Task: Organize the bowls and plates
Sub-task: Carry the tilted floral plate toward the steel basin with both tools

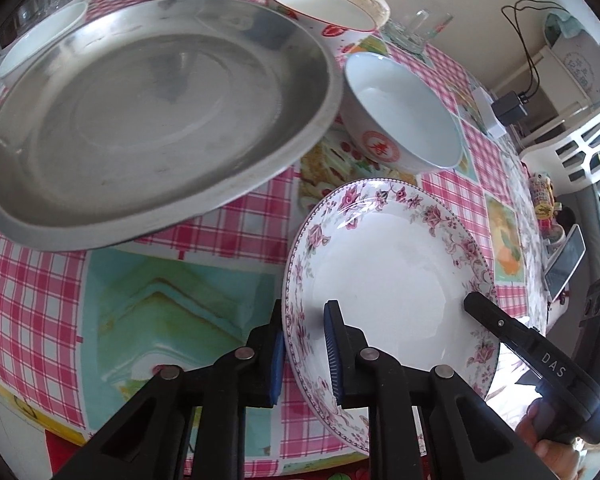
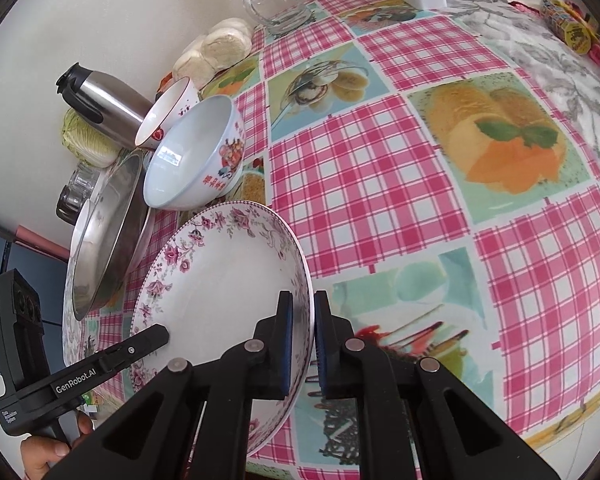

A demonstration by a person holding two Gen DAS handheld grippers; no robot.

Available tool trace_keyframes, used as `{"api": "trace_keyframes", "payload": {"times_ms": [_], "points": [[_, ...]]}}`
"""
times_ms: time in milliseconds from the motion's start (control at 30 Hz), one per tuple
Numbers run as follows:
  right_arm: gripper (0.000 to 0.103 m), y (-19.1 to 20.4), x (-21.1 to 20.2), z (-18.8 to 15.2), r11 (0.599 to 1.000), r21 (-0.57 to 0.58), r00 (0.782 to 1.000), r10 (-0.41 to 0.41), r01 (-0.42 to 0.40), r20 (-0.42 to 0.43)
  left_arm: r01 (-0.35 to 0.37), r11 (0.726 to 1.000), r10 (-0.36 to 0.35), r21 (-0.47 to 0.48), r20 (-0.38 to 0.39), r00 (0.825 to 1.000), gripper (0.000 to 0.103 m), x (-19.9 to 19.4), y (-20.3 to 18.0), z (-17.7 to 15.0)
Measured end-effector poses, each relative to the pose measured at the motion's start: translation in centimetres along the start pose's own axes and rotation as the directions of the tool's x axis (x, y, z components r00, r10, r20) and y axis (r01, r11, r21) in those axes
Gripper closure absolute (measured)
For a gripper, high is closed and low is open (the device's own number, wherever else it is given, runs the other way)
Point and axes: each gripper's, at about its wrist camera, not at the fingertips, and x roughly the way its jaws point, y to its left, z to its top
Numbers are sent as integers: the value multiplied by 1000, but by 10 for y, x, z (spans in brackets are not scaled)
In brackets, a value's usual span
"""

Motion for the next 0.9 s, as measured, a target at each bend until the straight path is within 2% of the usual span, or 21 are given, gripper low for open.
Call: {"api": "trace_keyframes", "payload": {"times_ms": [500, 900], "points": [[93, -5, -28, -3, 1000, 3, 998, -18, 18, 63, 26, 996, -28, 80, 29, 999, 83, -9, -26, 0], [93, -1, -54, -4, 1000, -6, 991, 2, -1, 136, 22, 989, -41, 148, 127, 991, 83, -34, -48, 5]]}}
